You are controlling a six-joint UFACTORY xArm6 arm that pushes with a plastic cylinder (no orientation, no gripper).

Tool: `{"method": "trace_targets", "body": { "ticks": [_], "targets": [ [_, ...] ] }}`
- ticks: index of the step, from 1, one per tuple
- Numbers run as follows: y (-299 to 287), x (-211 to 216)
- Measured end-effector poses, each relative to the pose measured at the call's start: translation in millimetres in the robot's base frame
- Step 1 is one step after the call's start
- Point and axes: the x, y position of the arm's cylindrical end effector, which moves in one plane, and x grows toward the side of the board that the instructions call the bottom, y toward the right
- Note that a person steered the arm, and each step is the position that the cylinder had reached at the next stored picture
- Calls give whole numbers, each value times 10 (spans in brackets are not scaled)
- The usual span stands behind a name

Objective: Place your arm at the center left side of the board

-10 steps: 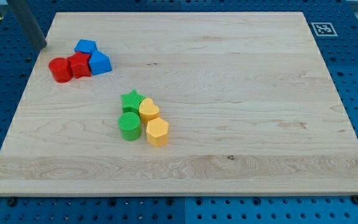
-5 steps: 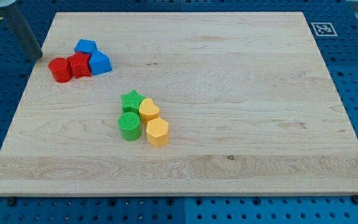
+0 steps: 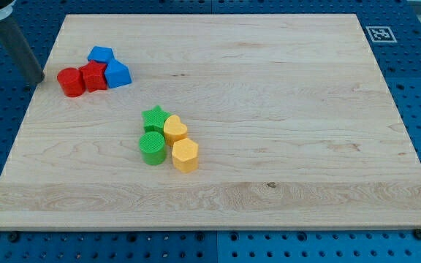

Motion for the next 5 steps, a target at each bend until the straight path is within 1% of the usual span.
{"method": "trace_targets", "body": {
  "ticks": [4, 5],
  "targets": [
    [4, 673],
    [4, 679]
  ]
}}
